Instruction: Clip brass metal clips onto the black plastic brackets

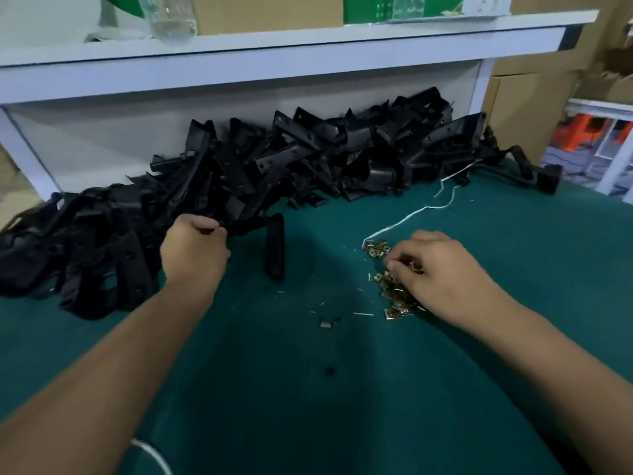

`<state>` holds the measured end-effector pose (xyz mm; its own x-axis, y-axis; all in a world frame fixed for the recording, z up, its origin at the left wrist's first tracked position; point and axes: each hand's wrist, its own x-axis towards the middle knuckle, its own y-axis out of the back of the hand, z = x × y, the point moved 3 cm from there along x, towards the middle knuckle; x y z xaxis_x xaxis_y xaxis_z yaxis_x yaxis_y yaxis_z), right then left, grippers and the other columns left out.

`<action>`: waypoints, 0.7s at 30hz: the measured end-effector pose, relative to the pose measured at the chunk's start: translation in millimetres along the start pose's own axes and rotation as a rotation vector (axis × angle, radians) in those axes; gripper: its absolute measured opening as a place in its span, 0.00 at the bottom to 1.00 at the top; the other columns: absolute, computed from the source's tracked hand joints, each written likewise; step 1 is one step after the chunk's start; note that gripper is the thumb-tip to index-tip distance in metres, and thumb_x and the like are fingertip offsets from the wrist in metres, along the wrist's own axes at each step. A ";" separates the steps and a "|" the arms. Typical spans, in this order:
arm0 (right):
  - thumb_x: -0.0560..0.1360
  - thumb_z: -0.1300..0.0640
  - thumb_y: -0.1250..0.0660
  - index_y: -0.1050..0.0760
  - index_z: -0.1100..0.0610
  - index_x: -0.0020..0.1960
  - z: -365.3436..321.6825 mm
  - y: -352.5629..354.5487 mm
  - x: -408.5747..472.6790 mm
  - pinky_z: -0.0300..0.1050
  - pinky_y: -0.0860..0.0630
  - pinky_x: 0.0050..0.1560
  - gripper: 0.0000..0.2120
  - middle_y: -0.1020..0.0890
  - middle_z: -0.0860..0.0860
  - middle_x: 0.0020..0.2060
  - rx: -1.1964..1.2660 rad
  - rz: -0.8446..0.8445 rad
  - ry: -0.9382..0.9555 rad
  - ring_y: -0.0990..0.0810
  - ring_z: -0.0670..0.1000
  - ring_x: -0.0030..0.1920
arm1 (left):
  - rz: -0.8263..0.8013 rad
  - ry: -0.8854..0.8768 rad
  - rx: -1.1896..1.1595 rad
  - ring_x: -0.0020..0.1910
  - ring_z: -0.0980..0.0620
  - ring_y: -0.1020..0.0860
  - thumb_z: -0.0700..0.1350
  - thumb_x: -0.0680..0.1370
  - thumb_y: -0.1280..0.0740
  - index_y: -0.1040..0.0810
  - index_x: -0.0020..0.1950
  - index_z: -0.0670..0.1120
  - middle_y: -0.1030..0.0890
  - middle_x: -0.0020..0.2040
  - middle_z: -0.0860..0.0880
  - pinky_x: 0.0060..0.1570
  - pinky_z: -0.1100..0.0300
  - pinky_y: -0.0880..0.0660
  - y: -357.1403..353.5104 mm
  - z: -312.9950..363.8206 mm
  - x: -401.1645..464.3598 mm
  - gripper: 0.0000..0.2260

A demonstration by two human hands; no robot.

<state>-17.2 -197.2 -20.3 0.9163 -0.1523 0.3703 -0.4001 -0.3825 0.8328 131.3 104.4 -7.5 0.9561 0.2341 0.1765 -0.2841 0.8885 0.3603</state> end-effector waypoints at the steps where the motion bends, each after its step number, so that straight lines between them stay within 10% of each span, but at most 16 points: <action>1: 0.80 0.47 0.30 0.17 0.45 0.49 -4.5 -3.0 3.2 0.48 0.28 0.53 0.04 0.24 0.41 0.43 -0.054 -0.063 0.013 0.27 0.48 0.53 | 0.007 -0.019 0.007 0.38 0.52 0.17 0.43 0.83 0.32 0.25 0.58 0.50 0.19 0.46 0.50 0.36 0.50 0.19 13.8 -1.4 -10.0 0.05; 13: 0.77 0.50 0.28 0.22 0.49 0.39 -24.0 -16.2 19.7 0.46 0.26 0.48 0.09 0.23 0.48 0.44 -0.222 -0.295 -0.087 0.25 0.52 0.49 | 0.203 -0.302 -0.227 0.49 0.56 0.14 0.46 0.85 0.37 0.25 0.65 0.59 0.17 0.56 0.52 0.49 0.62 0.18 109.6 -29.6 -92.3 0.11; 16: 0.78 0.53 0.30 0.27 0.48 0.41 -33.4 -19.4 17.3 0.55 0.22 0.52 0.09 0.25 0.45 0.43 -0.218 -0.294 -0.020 0.26 0.53 0.49 | 0.019 -0.256 -0.363 0.45 0.49 0.13 0.44 0.83 0.33 0.19 0.57 0.57 0.14 0.49 0.50 0.45 0.60 0.17 103.5 -23.3 -99.3 0.09; 21: 0.79 0.59 0.30 0.25 0.48 0.45 -62.6 -23.6 19.0 0.53 0.24 0.44 0.08 0.17 0.51 0.38 0.501 0.030 -0.125 0.21 0.55 0.40 | -0.371 -0.347 0.239 0.50 0.63 0.20 0.54 0.77 0.29 0.17 0.53 0.64 0.18 0.50 0.64 0.49 0.61 0.24 83.7 -33.8 -104.9 0.06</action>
<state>8.7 -134.0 -7.1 0.9114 -0.2660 0.3140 -0.3985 -0.7611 0.5118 9.7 167.6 -26.8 0.9268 -0.2561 0.2748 0.0193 0.7631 0.6460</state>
